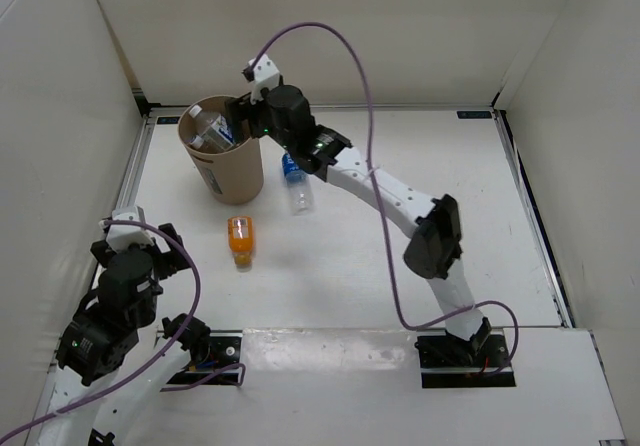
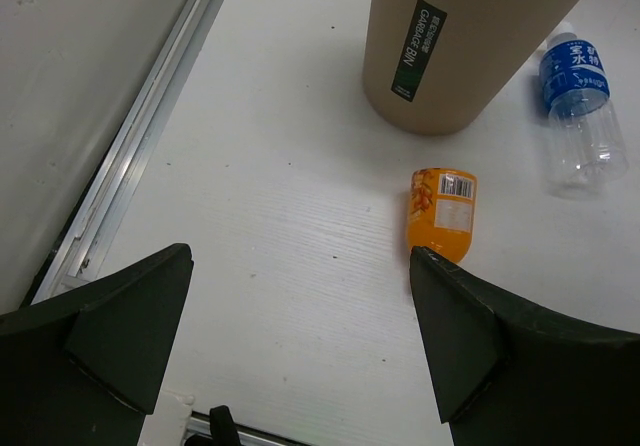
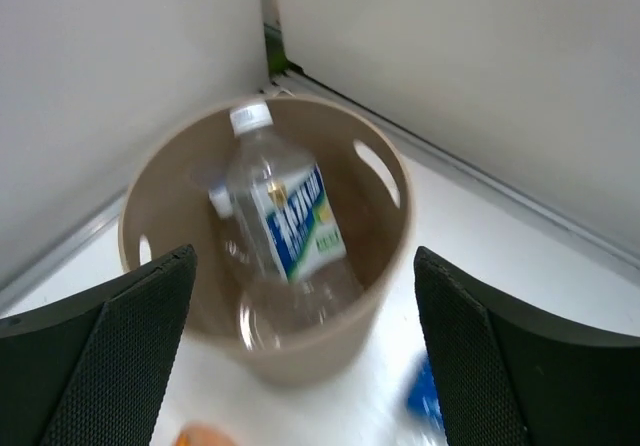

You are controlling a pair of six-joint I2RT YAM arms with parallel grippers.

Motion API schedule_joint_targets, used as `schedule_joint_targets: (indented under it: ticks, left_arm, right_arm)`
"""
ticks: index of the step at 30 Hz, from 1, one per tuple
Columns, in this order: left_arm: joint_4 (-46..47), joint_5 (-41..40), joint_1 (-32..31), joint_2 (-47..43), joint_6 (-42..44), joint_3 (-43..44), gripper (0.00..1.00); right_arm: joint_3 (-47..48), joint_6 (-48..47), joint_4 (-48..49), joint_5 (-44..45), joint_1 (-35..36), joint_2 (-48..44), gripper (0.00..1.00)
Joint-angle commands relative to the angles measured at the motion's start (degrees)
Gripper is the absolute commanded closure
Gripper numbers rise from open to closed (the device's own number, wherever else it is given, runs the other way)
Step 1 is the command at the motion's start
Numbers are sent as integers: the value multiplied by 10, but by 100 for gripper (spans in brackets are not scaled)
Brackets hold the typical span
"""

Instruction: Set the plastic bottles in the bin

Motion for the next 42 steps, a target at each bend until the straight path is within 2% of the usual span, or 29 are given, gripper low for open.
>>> schedule_joint_targets:
  ticks: [1,3,7,8,10,11,13,14,16,17,18,20,21,22,23,24,25,27,30,31,35,38,40,42]
  left_arm:
    - [8,8,1,22,4,-4,0]
    - [8,17,2,29,5,-5,0]
    - [17,41,2,41,10,-7,0]
    - [18,58,1,44,10,-8,0]
    - [17,66,1,53,-7,-11,0]
    - [18,68,-1,59,-17,-14,0]
    - [9,74,0,74,-56,-17,0]
    - [6,88,0,87,-80,-15,0]
    - [12,145,-2,103,-95,-14,0]
    - [31,167,-1,109,-116,-17,0]
    - [58,222,0,122,-129,-20,0]
    - [108,248,0,137,-169,-58,0]
    - [131,252,-2,152,-180,-64,0]
    - [142,246,-2,169,-192,-88,0]
    - [157,235,-3,178,-194,-94,0]
    - [172,228,-6,211,-196,-104,0]
    - [179,224,-8,222,-191,-107,0]
    - [191,213,-16,257,-192,-112,0]
    - [180,191,-24,278,-190,-102,0]
    - [182,183,-24,278,-182,-101,0]
    - [252,156,-24,303,-168,-117,0]
    - [239,123,-24,390,-184,-94,0]
    - [232,101,-25,455,-202,-74,0]
    - [233,92,-24,483,-211,-74,0]
  right_arm:
    - [-100,25,14,44,-8,-132,10]
    - [-134,33,1,43,-20,-200,10]
    - [-297,55,19,97,-40,-306,10]
    - [-380,62,41,100,-63,-330,10]
    - [-436,94,59,93,-88,-359,10]
    - [-513,128,82,85,-116,-366,10]
    - [-548,144,68,39,-172,-374,10]
    - [-612,171,91,36,-184,-379,10]
    - [-664,182,139,27,-222,-386,10]
    - [-720,171,247,18,-228,-383,10]
    - [-749,168,264,9,-241,-371,10]
    - [-731,156,250,29,-240,-331,10]
    - [-686,151,239,44,-234,-313,10]
    - [-664,148,147,62,-232,-256,10]
    - [-622,167,101,59,-238,-241,10]
    - [-552,166,94,59,-245,-226,10]
    - [-544,164,86,55,-245,-197,10]
    - [-537,156,91,30,-253,-193,10]
    - [-567,177,98,46,-260,-204,10]
    - [-578,178,141,46,-256,-219,10]
    - [-649,147,212,71,-234,-257,10]
    - [-643,122,213,74,-220,-251,10]
    - [-600,117,167,75,-215,-227,10]
    - [-574,113,142,74,-214,-214,10]
